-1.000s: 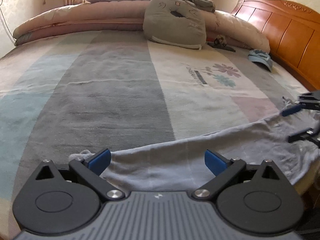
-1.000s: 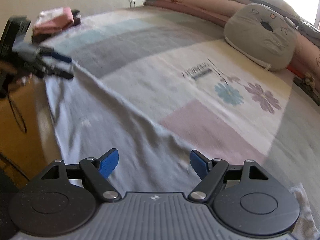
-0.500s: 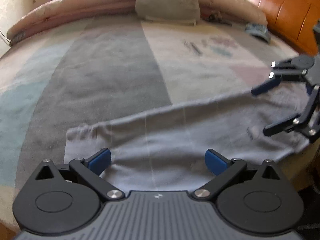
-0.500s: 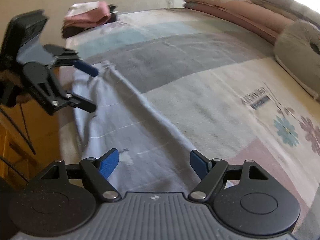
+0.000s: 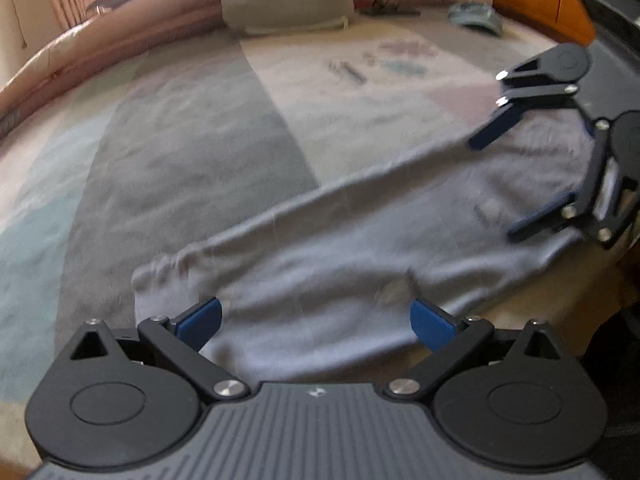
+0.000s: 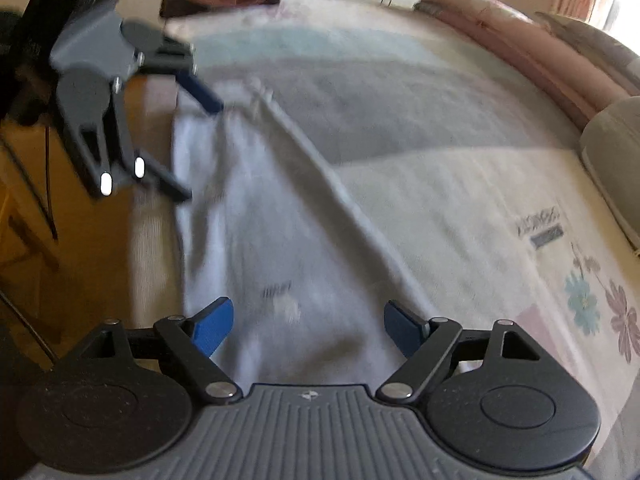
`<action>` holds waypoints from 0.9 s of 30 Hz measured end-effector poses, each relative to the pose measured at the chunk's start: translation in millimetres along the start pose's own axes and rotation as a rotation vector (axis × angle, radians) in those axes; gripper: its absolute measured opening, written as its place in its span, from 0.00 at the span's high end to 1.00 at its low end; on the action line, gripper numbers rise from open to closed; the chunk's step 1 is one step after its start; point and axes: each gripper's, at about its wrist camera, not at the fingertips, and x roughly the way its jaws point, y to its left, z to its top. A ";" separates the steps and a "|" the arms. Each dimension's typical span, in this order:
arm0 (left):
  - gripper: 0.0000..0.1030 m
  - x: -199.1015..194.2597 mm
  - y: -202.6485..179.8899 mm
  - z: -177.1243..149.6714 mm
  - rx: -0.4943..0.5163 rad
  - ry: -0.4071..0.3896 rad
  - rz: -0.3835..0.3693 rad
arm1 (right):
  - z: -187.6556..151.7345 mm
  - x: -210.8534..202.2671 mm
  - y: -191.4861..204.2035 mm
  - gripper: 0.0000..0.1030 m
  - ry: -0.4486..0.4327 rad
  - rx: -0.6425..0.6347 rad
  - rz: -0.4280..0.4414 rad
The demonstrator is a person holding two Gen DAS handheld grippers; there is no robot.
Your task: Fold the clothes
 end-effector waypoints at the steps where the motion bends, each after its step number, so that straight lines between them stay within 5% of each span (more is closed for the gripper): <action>1: 0.03 2.3 -0.7 2.2 -0.005 -0.003 -0.009 | 3.9 1.6 -4.6 0.17 -0.014 0.039 0.014; 5: 0.02 11.6 -4.4 -1.3 0.003 0.037 -0.008 | 12.2 15.0 -23.9 0.17 -0.036 0.185 0.083; 11: 0.02 2.7 -2.7 -4.4 0.056 0.078 -0.012 | 5.5 21.0 -40.5 0.20 -0.032 0.232 0.074; 16: 0.02 -7.0 6.2 11.4 -0.030 -0.029 -0.060 | 0.9 -5.8 -34.8 0.19 -0.058 0.195 0.058; 21: 0.02 12.1 3.4 21.7 -0.101 -0.050 -0.118 | -32.5 -29.1 -42.0 0.19 -0.002 0.141 -0.003; 24: 0.02 27.8 -2.9 15.6 -0.103 0.003 -0.080 | -58.6 -32.3 -42.9 0.18 0.037 0.166 -0.018; 27: 0.02 27.5 -11.1 6.3 -0.075 -0.002 -0.032 | -83.1 -40.0 -34.6 0.08 0.035 0.143 -0.069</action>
